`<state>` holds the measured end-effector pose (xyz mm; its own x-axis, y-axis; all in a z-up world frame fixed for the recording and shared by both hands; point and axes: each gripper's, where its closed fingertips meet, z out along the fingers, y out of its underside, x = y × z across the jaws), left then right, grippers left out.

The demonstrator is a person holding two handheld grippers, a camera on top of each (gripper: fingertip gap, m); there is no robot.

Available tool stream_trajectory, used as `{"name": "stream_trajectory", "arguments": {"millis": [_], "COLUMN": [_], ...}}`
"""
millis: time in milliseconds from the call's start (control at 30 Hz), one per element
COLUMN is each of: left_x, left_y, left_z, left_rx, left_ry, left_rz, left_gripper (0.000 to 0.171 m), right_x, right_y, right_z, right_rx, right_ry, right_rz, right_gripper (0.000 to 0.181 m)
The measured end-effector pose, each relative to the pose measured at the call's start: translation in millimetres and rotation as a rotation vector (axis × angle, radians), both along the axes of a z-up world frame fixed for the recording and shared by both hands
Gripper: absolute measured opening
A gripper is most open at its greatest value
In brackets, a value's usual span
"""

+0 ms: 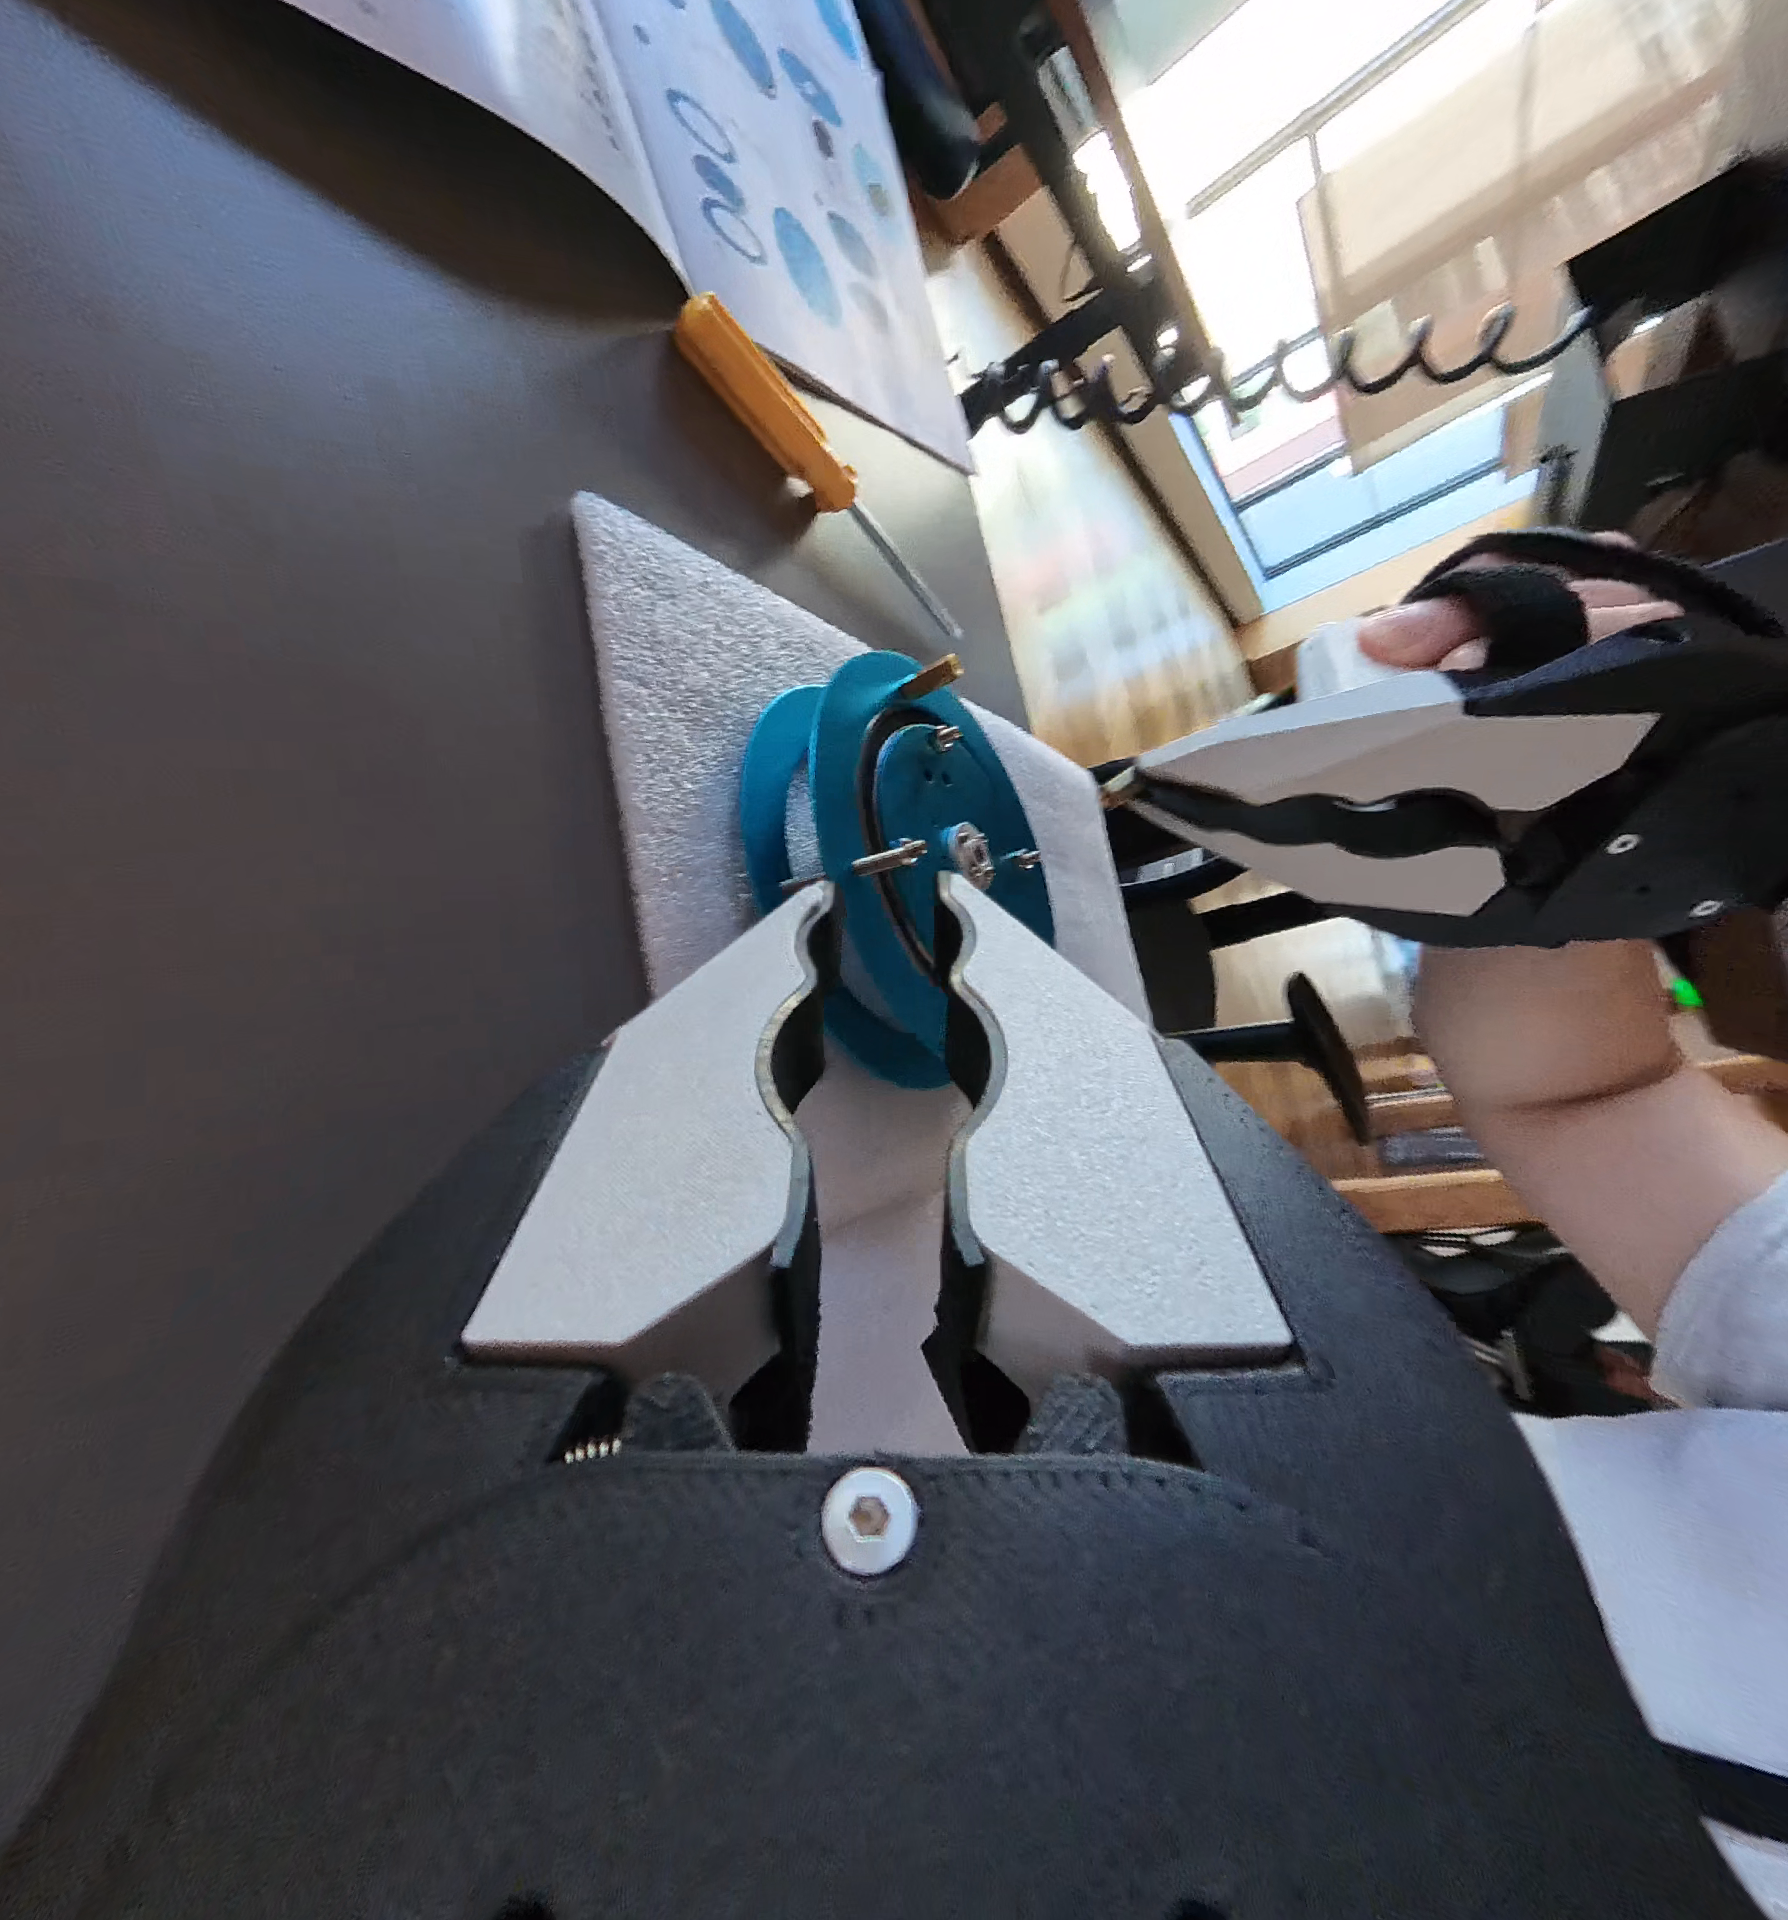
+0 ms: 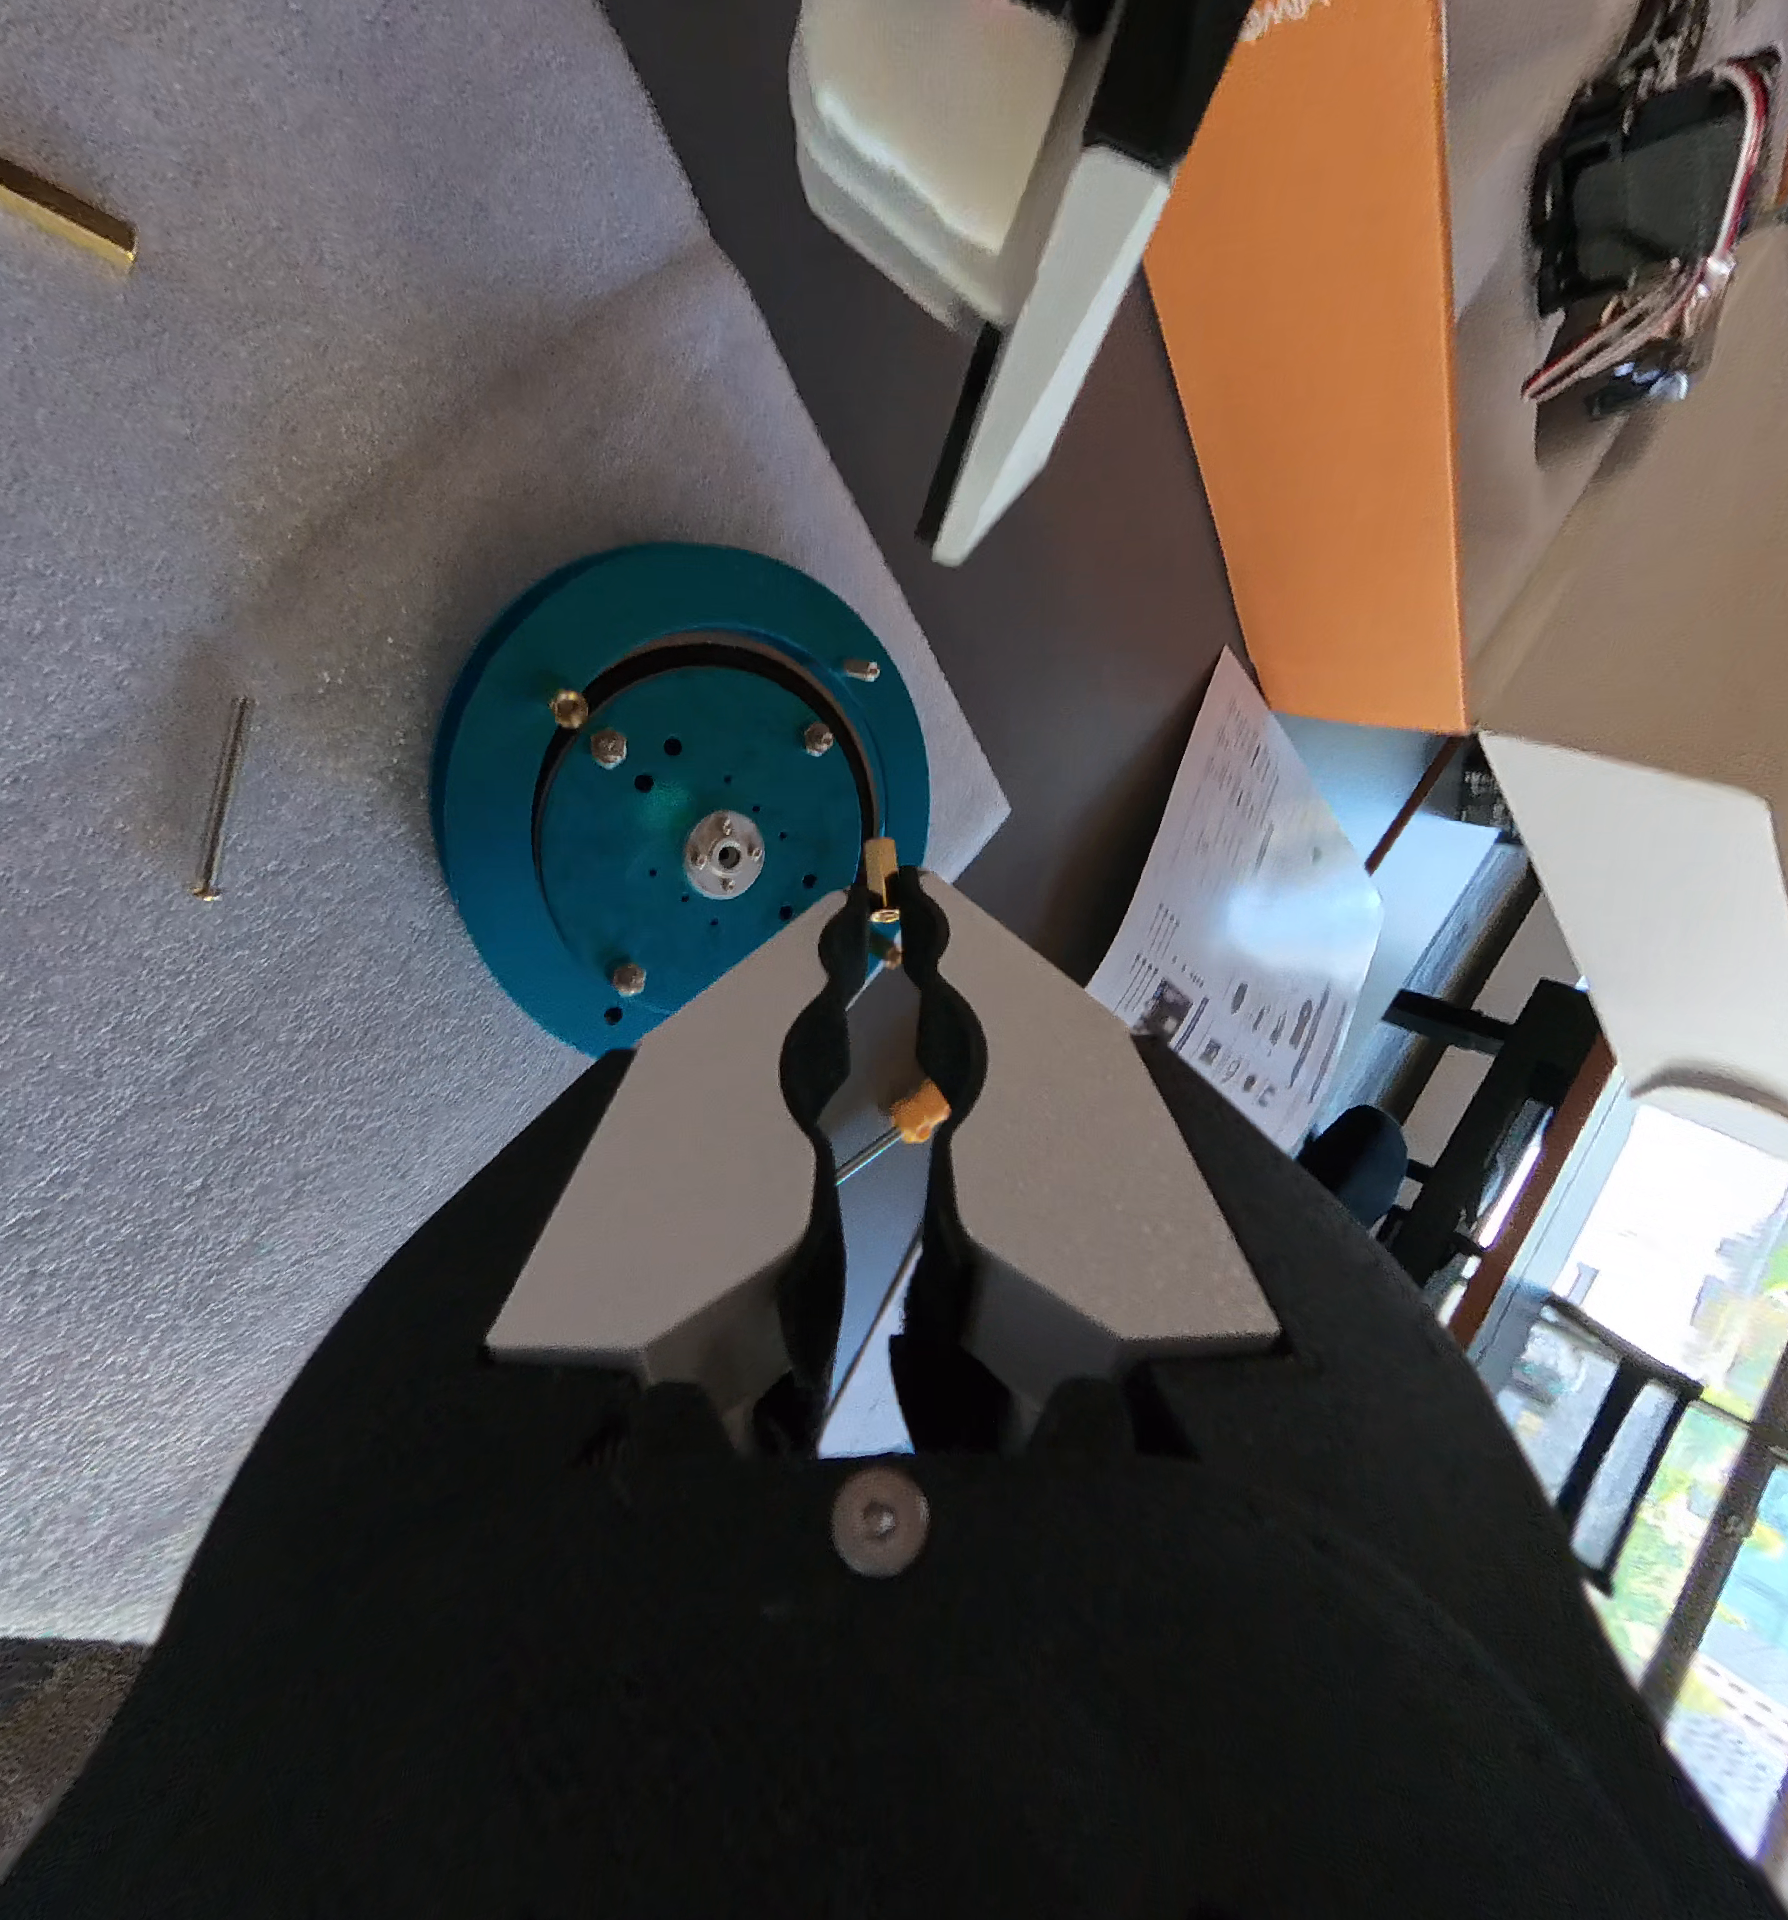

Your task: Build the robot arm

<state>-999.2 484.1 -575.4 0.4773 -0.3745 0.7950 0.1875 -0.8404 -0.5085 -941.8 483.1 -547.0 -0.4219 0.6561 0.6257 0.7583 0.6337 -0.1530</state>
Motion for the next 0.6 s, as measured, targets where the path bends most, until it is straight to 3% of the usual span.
{"name": "stream_trajectory", "arguments": {"millis": [133, 300, 433, 600], "left_x": [10.4, 2.5, 8.1, 0.8], "left_y": [-1.5, 1.0, -13.1, -18.4], "left_z": [-5.1, 4.5, 15.4, 22.8], "left_rx": [0.052, 0.244, 0.361, 0.637], "left_ry": [0.051, 0.152, 0.171, 0.441], "left_rz": [-0.045, -0.015, -0.106, -0.156], "left_gripper": [0.011, 0.003, 0.003, 0.018], "right_x": [-18.9, -32.5, -38.4, -37.3], "right_y": [-0.9, 4.0, 7.6, 5.1], "right_z": [-6.4, -21.9, -28.4, -29.0], "right_rx": [0.089, 0.219, 0.27, 0.255], "right_ry": [-0.112, -0.293, -0.38, -0.422], "right_rz": [0.076, 0.195, 0.24, 0.26], "right_gripper": [0.005, 0.005, 0.005, 0.005]}}
